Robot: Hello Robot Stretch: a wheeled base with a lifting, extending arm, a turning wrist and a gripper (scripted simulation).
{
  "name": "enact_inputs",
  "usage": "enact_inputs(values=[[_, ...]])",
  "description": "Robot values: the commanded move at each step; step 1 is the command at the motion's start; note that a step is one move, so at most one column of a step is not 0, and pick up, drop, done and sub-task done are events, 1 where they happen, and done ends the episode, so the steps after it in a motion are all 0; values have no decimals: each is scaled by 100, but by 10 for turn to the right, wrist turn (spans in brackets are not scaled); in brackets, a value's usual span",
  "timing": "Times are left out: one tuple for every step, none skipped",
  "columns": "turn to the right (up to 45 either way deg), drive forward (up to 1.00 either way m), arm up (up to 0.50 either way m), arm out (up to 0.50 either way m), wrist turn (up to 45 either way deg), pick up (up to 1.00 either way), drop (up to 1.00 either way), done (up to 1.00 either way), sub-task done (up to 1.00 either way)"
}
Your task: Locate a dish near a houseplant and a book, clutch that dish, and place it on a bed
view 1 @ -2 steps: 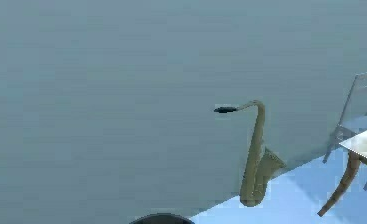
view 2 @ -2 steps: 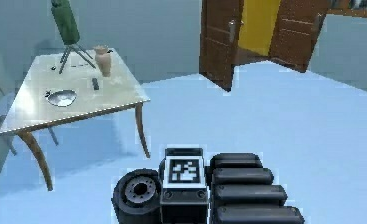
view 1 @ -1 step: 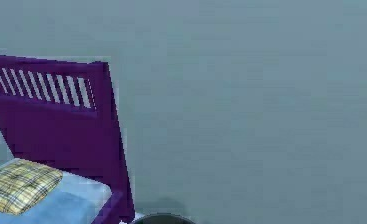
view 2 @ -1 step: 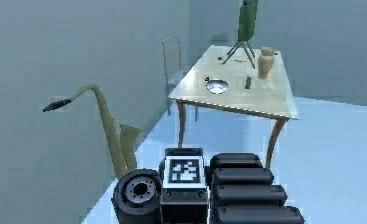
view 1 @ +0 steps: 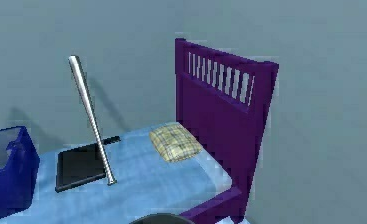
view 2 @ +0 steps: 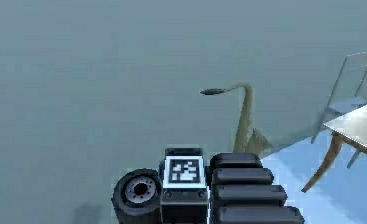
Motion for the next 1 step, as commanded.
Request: enact_inputs(values=[[-150,0,0,0,0,0,0,0,0]])
